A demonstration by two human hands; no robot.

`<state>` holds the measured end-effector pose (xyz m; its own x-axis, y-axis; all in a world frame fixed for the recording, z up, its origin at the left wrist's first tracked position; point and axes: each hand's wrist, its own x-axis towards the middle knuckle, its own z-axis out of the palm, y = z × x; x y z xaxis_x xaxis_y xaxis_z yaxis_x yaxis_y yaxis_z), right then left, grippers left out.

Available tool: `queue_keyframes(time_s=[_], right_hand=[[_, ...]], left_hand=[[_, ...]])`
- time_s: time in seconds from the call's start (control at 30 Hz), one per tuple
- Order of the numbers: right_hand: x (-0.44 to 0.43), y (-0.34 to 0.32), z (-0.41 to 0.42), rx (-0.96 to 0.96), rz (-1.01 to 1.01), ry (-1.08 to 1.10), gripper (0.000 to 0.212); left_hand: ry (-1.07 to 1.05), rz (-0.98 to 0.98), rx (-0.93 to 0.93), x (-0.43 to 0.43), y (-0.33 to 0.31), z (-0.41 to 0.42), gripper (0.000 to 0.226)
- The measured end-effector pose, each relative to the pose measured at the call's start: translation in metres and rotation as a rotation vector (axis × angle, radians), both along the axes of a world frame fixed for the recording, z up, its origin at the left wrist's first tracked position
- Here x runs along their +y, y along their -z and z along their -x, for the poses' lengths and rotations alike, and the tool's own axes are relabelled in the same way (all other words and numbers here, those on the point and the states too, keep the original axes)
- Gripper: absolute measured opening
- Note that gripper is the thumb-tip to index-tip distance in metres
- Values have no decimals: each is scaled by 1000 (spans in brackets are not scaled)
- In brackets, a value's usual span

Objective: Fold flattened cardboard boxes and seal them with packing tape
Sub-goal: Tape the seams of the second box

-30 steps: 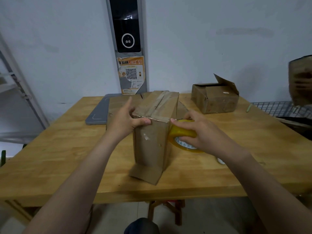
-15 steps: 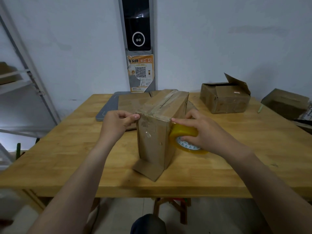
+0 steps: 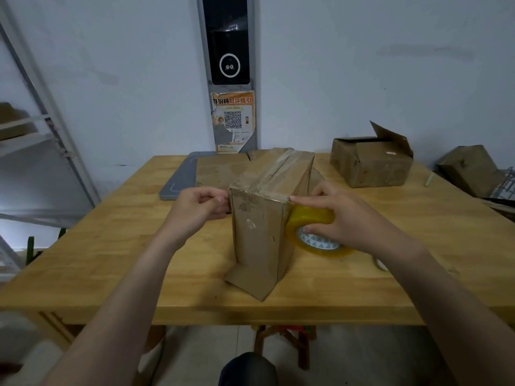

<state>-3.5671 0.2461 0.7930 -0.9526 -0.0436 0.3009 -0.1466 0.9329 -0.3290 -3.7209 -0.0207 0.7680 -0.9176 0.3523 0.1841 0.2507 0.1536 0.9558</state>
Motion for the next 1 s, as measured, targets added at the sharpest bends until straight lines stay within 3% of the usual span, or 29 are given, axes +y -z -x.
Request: queue_keyframes(time_s=[0.33,0.57,0.67,0.73,0.8,0.87,1.0], right_hand=[[1,-3,-2,-6,-41,-12,63],[1,3,-3,28,-66,1,64],[-4,8,-3,24,-64,15,66],[-10,10,-1,27,-73,17,66],[-15,12,1,43,-85,13,65],[-19,16,3,72,-79,-1,62],[-21,19,7,128,-22,-31,55]], left_hand=[[-2,27,64,3,1,7,4],[-65,-14,42,11,4,0,7],[-142,172,266,13,9,-4,7],[-169,271,442,18,14,-16,29],[-103,290,645,25,18,-36,48],[14,338,802,39,21,-55,50],[66,317,776,59,18,-61,32]])
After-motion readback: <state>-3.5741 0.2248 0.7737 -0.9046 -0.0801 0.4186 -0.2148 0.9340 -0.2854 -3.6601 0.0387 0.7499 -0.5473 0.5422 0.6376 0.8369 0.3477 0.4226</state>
